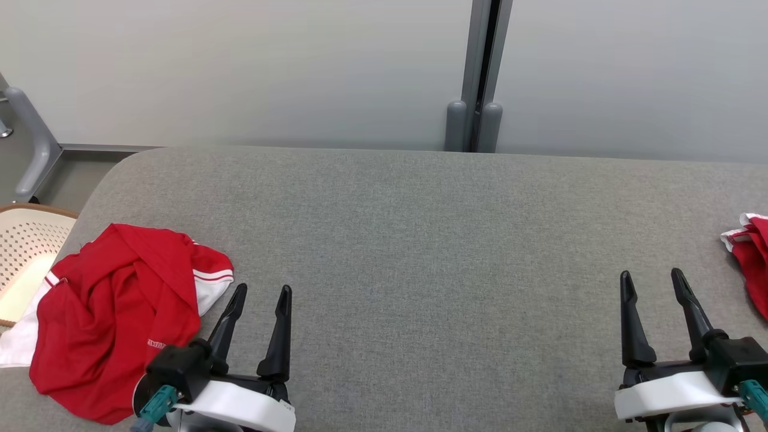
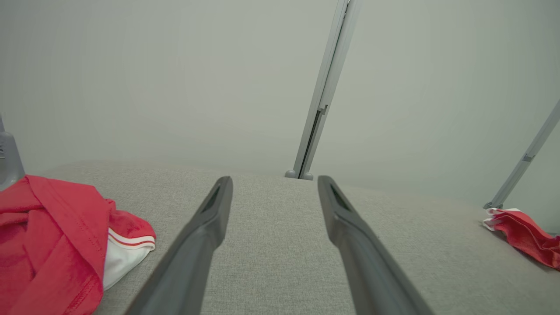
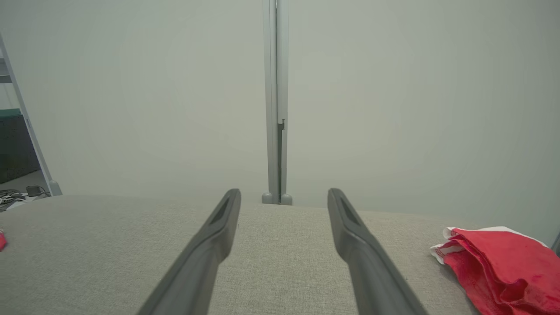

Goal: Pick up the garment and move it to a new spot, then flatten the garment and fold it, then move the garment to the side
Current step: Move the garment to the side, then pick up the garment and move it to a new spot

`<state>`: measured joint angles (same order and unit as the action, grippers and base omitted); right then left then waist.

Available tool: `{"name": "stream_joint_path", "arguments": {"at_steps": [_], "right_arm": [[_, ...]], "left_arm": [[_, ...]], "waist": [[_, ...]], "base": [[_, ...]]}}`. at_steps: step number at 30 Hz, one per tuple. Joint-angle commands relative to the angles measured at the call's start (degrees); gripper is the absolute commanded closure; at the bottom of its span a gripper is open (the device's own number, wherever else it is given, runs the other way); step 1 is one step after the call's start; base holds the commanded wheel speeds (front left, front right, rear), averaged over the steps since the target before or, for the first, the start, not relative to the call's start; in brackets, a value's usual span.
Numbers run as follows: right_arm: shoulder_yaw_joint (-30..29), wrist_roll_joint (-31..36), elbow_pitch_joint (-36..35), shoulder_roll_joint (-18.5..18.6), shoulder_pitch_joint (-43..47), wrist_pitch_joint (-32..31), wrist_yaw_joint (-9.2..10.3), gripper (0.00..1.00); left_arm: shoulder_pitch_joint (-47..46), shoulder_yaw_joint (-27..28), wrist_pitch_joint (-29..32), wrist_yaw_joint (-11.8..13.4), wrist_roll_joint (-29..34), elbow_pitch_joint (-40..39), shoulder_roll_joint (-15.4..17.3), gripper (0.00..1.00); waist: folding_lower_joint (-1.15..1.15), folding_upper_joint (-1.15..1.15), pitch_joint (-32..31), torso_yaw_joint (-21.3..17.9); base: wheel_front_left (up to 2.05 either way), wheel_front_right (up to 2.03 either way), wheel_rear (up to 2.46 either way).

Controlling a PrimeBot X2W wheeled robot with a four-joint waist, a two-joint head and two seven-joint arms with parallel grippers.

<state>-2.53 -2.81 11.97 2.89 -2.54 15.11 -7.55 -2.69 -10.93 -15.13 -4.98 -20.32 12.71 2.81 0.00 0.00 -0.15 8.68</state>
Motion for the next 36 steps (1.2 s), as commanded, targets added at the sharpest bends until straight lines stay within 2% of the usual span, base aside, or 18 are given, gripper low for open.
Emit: {"name": "stream_joint_path", "arguments": {"at_steps": [1, 8, 23, 30, 36], "right_arm": [[0.3, -0.31, -0.4, 0.04, 0.36, 0.04, 0.11, 0.0], [0.79, -0.58, -0.35, 0.03, 0.07, 0.04, 0.11, 0.0], [0.94, -1.32, 0.25, 0.02, 0.06, 0.04, 0.11, 0.0], [2.1, -2.42, 0.25, 0.02, 0.64, 0.04, 0.1, 0.0], [3.5, -3.25, 0.02, 0.02, 1.01, 0.04, 0.1, 0.0]], "left_arm": [[0.25, 0.04, -0.01, 0.44, 0.87, -0.36, 0.19, 0.0], [0.11, 0.23, -0.01, 1.25, 0.92, -1.0, 0.19, 0.0], [-0.6, -0.24, -0.02, 0.42, 0.95, -0.3, 0.19, 0.0], [-0.69, -0.41, -0.02, 0.36, 0.9, -0.08, 0.19, 0.0], [-1.02, -0.4, -0.02, 0.45, 1.23, -0.26, 0.2, 0.0]], "waist": [[0.0, 0.0, 0.02, -0.1], [0.0, 0.0, 0.05, -0.47], [0.0, 0.0, 0.38, 0.23], [0.0, 0.0, 0.32, 2.89], [0.0, 0.0, 0.14, 7.46]], "base": [[0.0, 0.0, 0.0], [0.0, 0.0, 0.0], [0.0, 0.0, 0.0], [0.0, 0.0, 0.0], [0.0, 0.0, 0.0]]}}
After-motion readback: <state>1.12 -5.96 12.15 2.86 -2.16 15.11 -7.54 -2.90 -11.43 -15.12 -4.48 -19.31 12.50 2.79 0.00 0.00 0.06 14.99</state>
